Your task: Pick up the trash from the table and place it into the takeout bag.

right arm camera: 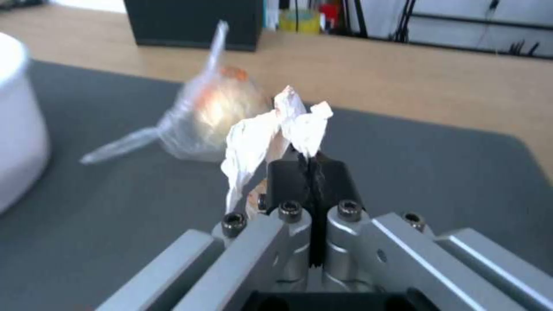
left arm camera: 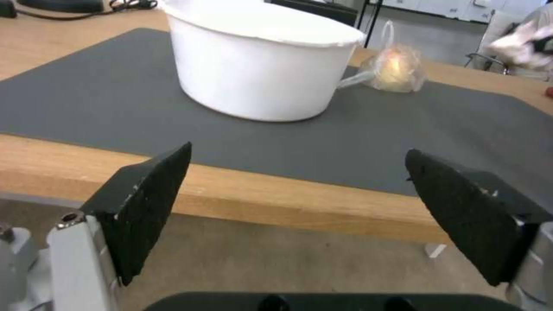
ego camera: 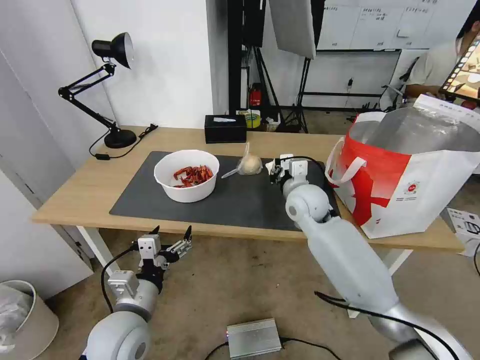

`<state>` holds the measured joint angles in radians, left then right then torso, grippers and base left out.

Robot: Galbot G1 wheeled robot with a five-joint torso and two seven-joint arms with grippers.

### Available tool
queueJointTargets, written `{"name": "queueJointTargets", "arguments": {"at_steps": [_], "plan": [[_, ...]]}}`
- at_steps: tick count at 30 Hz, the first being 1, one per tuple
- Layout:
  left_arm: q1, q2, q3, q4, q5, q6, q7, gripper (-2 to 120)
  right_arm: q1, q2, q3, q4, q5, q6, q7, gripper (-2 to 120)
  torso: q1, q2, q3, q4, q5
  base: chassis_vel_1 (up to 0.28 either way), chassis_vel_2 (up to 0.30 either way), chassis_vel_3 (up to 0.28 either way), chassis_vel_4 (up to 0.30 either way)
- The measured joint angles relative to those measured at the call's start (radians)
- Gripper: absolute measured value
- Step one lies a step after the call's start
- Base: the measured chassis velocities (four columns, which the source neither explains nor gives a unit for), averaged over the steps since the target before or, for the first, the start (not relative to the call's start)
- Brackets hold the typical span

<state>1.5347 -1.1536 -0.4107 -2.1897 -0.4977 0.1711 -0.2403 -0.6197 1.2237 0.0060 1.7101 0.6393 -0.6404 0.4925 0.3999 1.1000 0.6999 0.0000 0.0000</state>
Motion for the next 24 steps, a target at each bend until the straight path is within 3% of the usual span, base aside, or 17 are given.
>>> {"name": "queueJointTargets", "arguments": {"at_steps": [6, 15, 24], "plan": [[0.003, -0.001, 0.000, -0.002, 0.004, 0.000, 0.000, 100, -0.048, -0.046, 0.044, 0.136, -0.005, -0.001, 0.002, 0, 0.000, 0.000, 0.000, -0.0001, 0.0001, 0.000, 0.000, 0.000, 0.000], [0.007, -0.004, 0.001, -0.003, 0.009, 0.000, 0.000, 100, -0.077, -0.086, 0.129, 0.242, -0.005, -0.012, 0.002, 0, 0.000, 0.000, 0.000, 0.0000, 0.0001, 0.000, 0.000, 0.000, 0.000], [0.012, -0.018, 0.010, 0.003, 0.023, 0.000, -0.001, 100, -0.159, -0.111, 0.244, 0.325, -0.055, 0.061, -0.020, 0, 0.000, 0.000, 0.000, -0.0001, 0.0001, 0.000, 0.000, 0.000, 0.000]]}}
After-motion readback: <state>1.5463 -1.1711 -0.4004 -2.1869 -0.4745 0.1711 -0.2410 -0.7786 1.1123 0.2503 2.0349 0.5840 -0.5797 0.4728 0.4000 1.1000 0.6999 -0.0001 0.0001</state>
